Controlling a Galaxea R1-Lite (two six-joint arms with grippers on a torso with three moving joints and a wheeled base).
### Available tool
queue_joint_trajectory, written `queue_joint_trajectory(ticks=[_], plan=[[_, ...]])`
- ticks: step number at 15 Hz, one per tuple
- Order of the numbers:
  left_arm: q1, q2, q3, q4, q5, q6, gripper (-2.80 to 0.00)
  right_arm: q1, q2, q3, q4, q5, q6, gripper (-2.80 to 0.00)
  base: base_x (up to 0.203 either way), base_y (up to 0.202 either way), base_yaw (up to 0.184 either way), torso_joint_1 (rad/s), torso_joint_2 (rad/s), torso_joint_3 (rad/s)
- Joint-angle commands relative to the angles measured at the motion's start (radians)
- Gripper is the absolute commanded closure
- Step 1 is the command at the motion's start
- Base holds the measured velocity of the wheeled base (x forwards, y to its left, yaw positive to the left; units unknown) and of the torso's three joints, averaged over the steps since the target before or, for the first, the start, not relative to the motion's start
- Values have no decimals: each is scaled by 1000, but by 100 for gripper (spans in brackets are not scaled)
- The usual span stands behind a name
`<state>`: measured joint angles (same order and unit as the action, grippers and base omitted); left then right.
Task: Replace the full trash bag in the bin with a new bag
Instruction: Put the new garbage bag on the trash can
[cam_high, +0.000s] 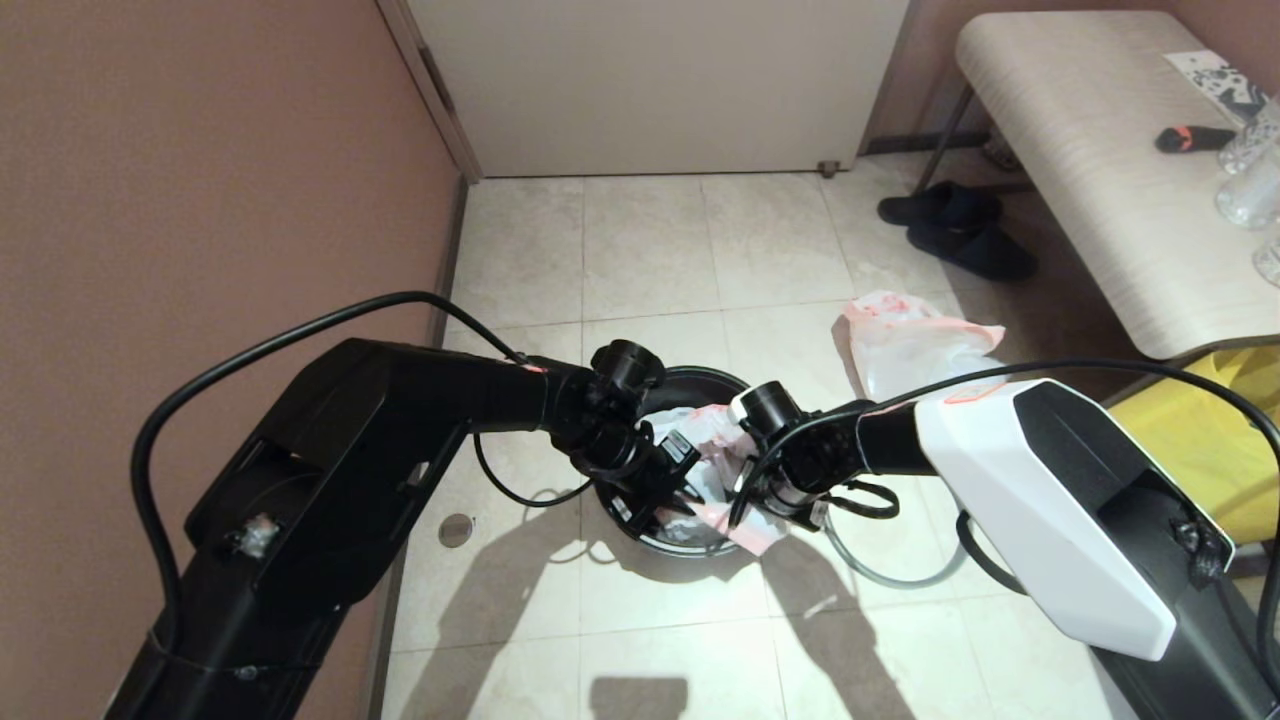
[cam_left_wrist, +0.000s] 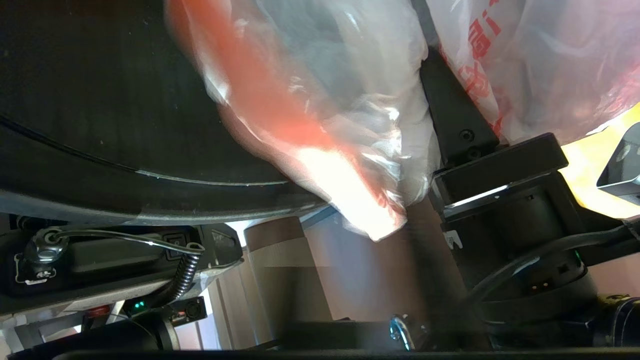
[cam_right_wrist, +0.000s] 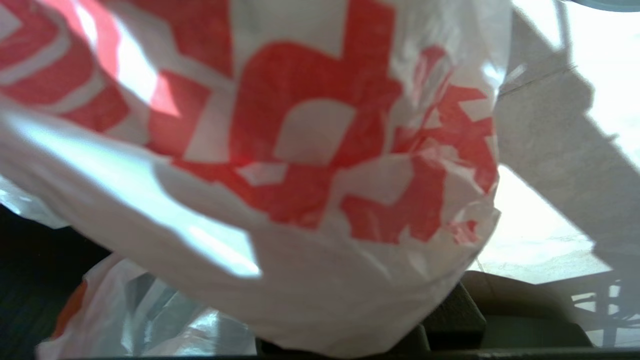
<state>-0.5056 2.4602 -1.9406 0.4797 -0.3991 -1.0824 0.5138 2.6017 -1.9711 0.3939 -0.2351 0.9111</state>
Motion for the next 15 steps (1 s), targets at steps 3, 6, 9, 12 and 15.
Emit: queue_joint_trajectory(ticks=[3, 6, 9, 12, 15], plan=[[-2, -1, 0, 6, -4, -7, 0, 1, 3, 0, 2, -1, 5, 0, 0, 0, 0, 0, 0, 0], [-1, -8, 3, 27, -4, -7, 0, 0, 3, 0, 0, -1, 5, 0, 0, 0, 0, 0, 0, 0], [-2, -57, 5, 132, -6, -8, 0, 0, 1, 0, -1, -1, 6, 0, 0, 0, 0, 0, 0, 0], [-14, -86, 13, 241, -7, -7, 0, 0, 0, 0, -12, -1, 6, 0, 0, 0, 0, 0, 0, 0], [-34, -79, 45, 246, -6, -5, 0, -1, -2, 0, -13, -1, 6, 0, 0, 0, 0, 0, 0, 0]])
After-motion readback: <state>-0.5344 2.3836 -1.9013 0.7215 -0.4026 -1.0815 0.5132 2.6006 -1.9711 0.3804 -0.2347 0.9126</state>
